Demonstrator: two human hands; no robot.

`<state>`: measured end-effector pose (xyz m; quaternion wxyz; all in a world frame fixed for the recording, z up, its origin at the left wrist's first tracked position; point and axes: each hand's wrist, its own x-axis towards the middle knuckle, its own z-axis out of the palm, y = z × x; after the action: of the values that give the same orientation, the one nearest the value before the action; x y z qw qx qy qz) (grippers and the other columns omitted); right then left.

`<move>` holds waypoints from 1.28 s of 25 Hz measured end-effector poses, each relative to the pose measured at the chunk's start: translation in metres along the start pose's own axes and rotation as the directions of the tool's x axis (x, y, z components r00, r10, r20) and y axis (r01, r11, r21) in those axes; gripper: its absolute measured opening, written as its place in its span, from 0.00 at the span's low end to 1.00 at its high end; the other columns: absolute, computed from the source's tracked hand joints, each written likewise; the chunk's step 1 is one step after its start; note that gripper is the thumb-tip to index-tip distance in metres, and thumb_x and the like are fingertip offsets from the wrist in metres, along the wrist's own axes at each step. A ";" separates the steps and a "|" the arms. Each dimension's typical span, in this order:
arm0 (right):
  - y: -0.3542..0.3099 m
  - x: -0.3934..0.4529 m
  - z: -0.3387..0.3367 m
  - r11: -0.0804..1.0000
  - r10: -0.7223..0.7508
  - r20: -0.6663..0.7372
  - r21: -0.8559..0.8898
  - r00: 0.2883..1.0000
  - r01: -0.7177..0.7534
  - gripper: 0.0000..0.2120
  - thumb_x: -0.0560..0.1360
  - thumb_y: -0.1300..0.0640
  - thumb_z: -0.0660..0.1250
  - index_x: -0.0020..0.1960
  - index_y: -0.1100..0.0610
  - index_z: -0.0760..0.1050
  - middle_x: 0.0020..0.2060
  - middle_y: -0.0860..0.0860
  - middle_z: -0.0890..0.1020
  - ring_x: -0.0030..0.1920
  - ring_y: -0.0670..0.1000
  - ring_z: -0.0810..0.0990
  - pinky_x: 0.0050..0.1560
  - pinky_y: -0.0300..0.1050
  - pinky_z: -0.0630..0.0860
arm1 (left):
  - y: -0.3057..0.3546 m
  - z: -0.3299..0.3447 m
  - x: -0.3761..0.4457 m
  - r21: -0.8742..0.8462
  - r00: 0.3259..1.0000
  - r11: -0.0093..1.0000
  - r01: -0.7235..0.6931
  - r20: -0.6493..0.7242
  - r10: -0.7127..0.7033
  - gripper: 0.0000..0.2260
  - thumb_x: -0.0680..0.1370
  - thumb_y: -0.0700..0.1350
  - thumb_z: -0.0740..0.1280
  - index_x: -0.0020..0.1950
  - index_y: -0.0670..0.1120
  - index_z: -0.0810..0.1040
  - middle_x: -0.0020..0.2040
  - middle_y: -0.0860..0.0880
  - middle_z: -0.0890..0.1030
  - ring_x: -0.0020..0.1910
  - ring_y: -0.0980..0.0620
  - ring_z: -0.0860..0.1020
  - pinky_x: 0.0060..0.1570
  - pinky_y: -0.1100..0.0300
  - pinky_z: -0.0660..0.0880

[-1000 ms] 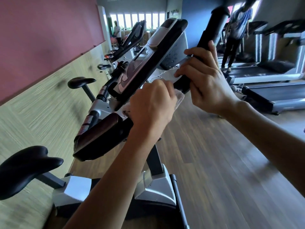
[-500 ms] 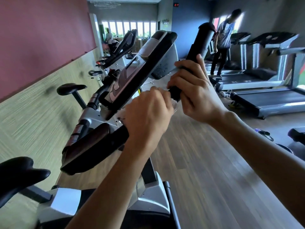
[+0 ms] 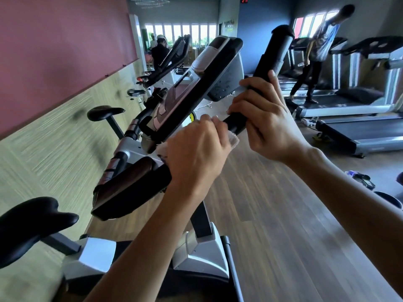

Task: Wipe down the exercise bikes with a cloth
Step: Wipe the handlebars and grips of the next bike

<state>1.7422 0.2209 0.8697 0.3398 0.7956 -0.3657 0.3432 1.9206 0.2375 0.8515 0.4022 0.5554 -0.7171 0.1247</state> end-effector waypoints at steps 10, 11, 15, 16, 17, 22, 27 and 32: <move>0.000 -0.004 0.010 0.999 0.028 -0.051 0.038 0.998 -0.026 0.15 0.75 0.67 0.59 0.53 0.62 0.83 0.51 0.55 0.83 0.65 0.64 0.75 0.73 0.70 0.57 | -0.049 -0.023 0.030 -0.040 0.978 0.978 -0.203 -0.059 0.200 0.23 0.85 0.52 0.56 0.30 0.48 0.68 0.22 0.52 0.66 0.18 0.47 0.65 0.23 0.64 0.54; -0.002 -0.002 0.010 0.997 0.057 -0.055 0.052 0.997 -0.054 0.15 0.74 0.67 0.59 0.51 0.61 0.84 0.49 0.54 0.84 0.65 0.64 0.74 0.72 0.72 0.57 | -0.054 -0.029 0.038 -0.072 0.984 0.983 -0.168 -0.077 0.163 0.24 0.85 0.52 0.56 0.29 0.48 0.65 0.22 0.53 0.66 0.18 0.49 0.65 0.23 0.63 0.54; -0.035 0.009 0.017 0.974 0.212 -0.061 0.091 0.975 -0.206 0.13 0.74 0.64 0.61 0.47 0.55 0.84 0.47 0.47 0.84 0.63 0.57 0.75 0.72 0.75 0.51 | -0.095 -0.060 0.059 -0.155 0.982 0.971 -0.183 -0.070 0.174 0.26 0.84 0.56 0.55 0.29 0.46 0.69 0.22 0.53 0.68 0.21 0.50 0.68 0.26 0.57 0.62; -0.048 0.012 0.022 0.962 0.265 -0.041 0.076 0.963 -0.262 0.13 0.75 0.62 0.60 0.48 0.52 0.83 0.47 0.45 0.84 0.62 0.53 0.76 0.73 0.74 0.50 | -0.109 -0.065 0.062 -0.179 0.975 0.958 -0.222 -0.050 0.216 0.27 0.84 0.56 0.56 0.29 0.45 0.69 0.22 0.53 0.67 0.21 0.51 0.68 0.26 0.58 0.59; -0.059 0.016 0.027 0.944 0.328 -0.025 0.054 0.944 -0.326 0.12 0.76 0.59 0.61 0.48 0.50 0.83 0.48 0.43 0.83 0.60 0.51 0.77 0.75 0.71 0.52 | -0.122 -0.069 0.063 -0.224 0.968 0.943 -0.246 -0.020 0.248 0.27 0.84 0.56 0.56 0.29 0.44 0.69 0.21 0.52 0.66 0.21 0.53 0.67 0.26 0.58 0.57; -0.091 0.031 0.041 0.788 0.614 -0.040 -0.017 0.788 -0.615 0.09 0.76 0.53 0.63 0.48 0.47 0.82 0.54 0.42 0.83 0.64 0.52 0.71 0.76 0.51 0.57 | -0.150 -0.060 0.025 -0.578 0.934 0.807 -0.125 0.206 0.292 0.24 0.85 0.57 0.55 0.31 0.50 0.68 0.25 0.53 0.70 0.27 0.55 0.72 0.32 0.59 0.65; -0.112 0.036 0.050 0.696 0.710 -0.052 -0.097 0.702 -0.711 0.11 0.76 0.52 0.64 0.55 0.48 0.83 0.64 0.44 0.78 0.69 0.54 0.67 0.74 0.48 0.58 | -0.137 -0.052 -0.004 -0.499 0.791 0.847 -0.181 0.438 0.427 0.27 0.80 0.67 0.50 0.62 0.52 0.77 0.62 0.52 0.79 0.63 0.52 0.75 0.66 0.47 0.70; -0.120 0.028 0.053 0.666 0.733 -0.051 -0.155 0.679 -0.730 0.13 0.79 0.53 0.62 0.58 0.49 0.83 0.71 0.48 0.74 0.75 0.55 0.62 0.75 0.63 0.58 | -0.176 -0.067 -0.032 -0.501 0.725 0.808 -0.309 0.425 0.541 0.37 0.81 0.65 0.41 0.84 0.44 0.52 0.84 0.46 0.53 0.82 0.52 0.50 0.79 0.59 0.46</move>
<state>1.8702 0.2295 0.8287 0.2346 0.5545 -0.6832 0.4132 2.1095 0.2397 0.8250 0.2420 0.2898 -0.9209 -0.0969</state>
